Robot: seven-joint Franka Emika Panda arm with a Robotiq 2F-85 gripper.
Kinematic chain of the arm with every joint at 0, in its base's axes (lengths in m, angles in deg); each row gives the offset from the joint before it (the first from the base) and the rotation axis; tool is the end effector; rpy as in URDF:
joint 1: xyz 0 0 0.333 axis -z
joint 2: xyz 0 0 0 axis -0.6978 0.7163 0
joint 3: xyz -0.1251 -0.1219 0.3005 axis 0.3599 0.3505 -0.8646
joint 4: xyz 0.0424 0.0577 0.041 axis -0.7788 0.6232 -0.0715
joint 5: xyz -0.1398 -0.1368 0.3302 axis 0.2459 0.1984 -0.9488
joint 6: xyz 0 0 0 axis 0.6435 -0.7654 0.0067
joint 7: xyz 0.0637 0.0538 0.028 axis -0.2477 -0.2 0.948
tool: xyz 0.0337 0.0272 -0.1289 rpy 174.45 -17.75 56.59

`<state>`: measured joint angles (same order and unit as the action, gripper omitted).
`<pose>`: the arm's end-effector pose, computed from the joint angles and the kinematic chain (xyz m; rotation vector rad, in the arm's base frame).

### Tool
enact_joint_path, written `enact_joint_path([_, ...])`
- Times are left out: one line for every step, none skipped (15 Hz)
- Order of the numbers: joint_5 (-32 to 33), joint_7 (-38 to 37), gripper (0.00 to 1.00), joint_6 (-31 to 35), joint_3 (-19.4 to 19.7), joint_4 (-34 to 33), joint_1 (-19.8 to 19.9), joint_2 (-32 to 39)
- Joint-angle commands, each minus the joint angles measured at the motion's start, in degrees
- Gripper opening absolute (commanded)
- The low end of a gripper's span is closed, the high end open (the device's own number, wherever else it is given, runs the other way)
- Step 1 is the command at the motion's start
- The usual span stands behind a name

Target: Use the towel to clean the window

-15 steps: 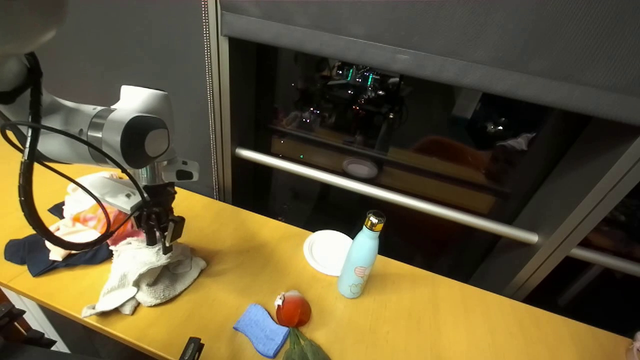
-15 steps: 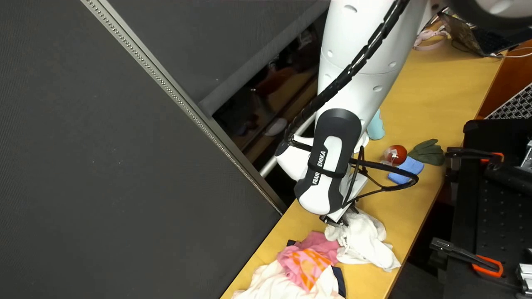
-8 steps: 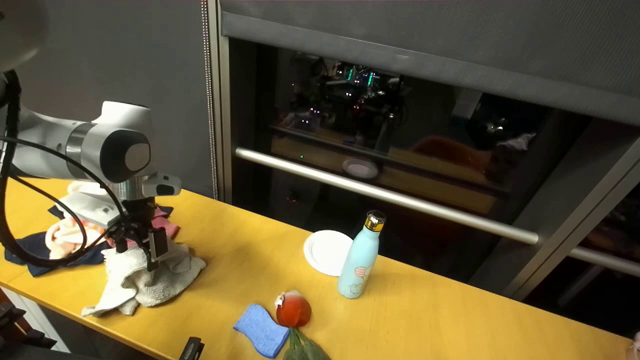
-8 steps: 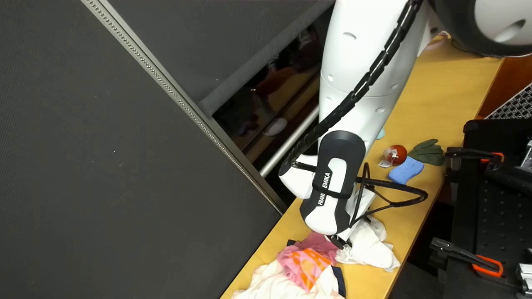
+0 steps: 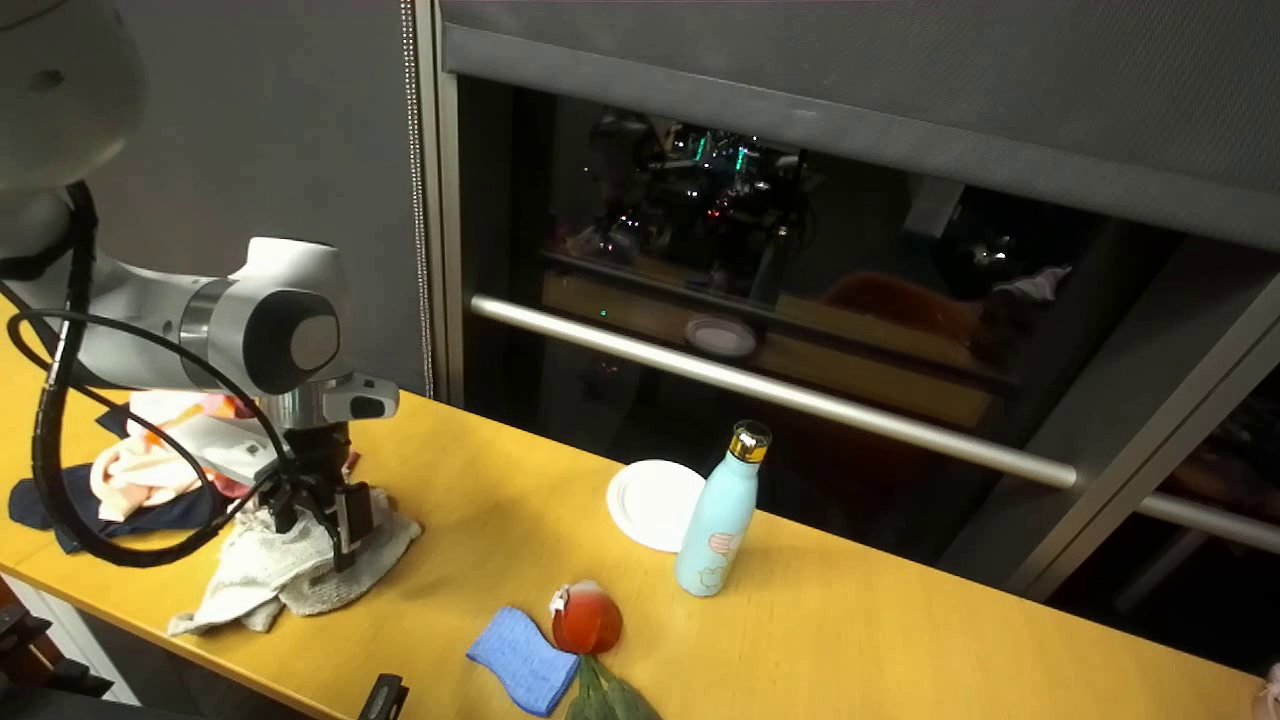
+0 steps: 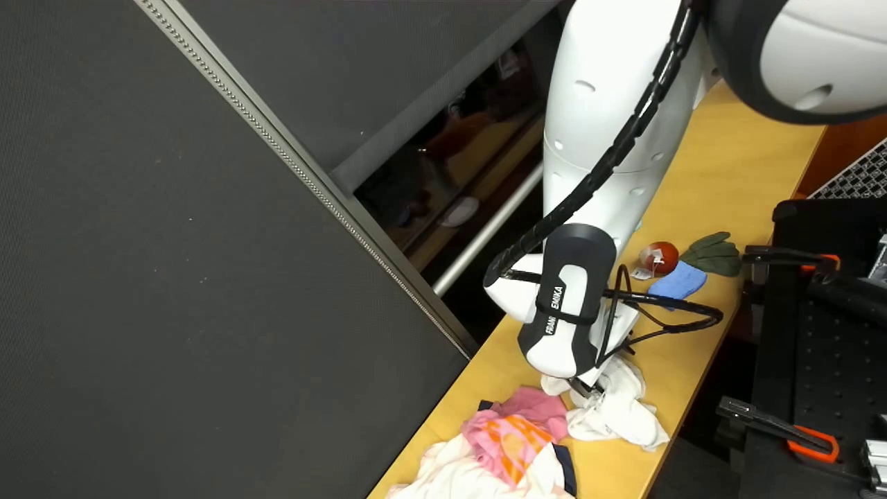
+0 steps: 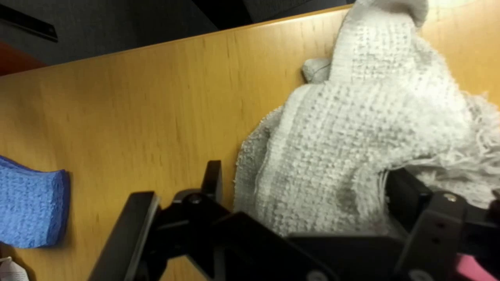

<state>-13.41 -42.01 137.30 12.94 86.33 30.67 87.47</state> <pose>0.6023 0.0933 -0.0107 2.9267 -0.4462 -0.4176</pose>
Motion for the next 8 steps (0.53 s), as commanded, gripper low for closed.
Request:
enact_joint_path([0.4,-1.7,1.00,1.8,1.0,-3.4,-1.0,4.5])
enact_joint_path([0.5,-2.1,1.00,3.9,1.3,-3.6,-1.5,5.3])
enact_joint_path([0.5,-2.5,1.00,5.7,1.4,-4.0,-1.9,6.0])
enact_joint_path([0.6,-3.2,1.00,8.3,1.8,-3.4,-2.6,5.9])
enact_joint_path([0.5,-3.8,1.00,10.5,2.2,-3.1,-3.2,5.9])
enact_joint_path([0.3,-4.0,1.00,12.2,2.5,-2.9,-3.6,5.9])
enact_joint_path([0.3,-4.5,1.00,13.5,3.0,-2.8,-4.2,6.1])
enact_joint_path([0.2,-4.8,1.00,14.5,3.4,-3.0,-4.8,6.4])
